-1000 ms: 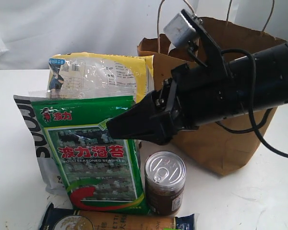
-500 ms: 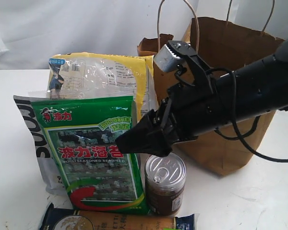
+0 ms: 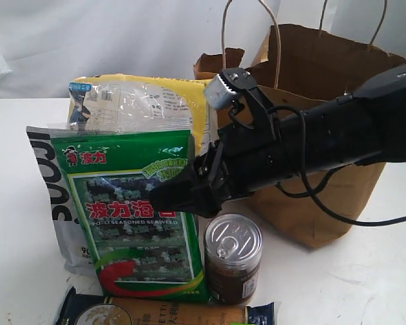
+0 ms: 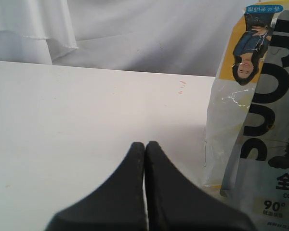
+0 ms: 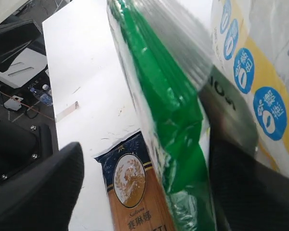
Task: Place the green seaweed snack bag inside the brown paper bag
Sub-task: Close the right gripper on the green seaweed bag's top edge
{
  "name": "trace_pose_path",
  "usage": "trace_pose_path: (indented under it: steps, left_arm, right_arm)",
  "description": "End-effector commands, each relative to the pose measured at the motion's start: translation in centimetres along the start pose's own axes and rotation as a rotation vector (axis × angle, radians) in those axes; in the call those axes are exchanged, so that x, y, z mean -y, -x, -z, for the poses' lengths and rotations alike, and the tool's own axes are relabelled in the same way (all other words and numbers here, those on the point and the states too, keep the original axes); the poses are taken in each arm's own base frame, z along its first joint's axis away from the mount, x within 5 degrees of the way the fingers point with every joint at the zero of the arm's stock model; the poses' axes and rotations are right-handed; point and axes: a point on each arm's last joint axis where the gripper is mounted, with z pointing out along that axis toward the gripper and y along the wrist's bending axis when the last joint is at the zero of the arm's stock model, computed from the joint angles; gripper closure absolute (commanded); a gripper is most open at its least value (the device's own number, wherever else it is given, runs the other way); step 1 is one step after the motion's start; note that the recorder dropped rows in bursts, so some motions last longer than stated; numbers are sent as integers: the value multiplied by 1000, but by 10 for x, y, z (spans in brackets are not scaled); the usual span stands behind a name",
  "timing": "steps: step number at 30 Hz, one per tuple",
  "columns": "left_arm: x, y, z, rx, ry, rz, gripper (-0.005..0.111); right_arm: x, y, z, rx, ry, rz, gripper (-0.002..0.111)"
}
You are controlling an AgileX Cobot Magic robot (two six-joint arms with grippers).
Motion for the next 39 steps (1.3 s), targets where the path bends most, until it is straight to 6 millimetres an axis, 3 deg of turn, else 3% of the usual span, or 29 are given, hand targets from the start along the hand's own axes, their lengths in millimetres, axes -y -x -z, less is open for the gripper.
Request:
trace_pose_path:
  steps: [1,9,21,26,34,39]
  left_arm:
    - [0,-1,0,9,-5,-2,107]
    - [0,-1,0,9,-5,-2,107]
    - [0,-1,0,9,-5,-2,107]
    - [0,-1,0,9,-5,-2,107]
    - [0,-1,0,9,-5,-2,107]
    - [0,-1,0,9,-5,-2,107]
  right_arm:
    - [-8,1,-4,-5,56,24,43]
    - [-17,-3,-15,-43,70,83,45]
    - [0,-15,-38,-96,-57,91,47]
    - [-1,-14,-41,-79,-63,90,63]
    - [0,-14,-41,-84,-76,101,107]
    - [-1,-12,-39,-78,-74,108,108]
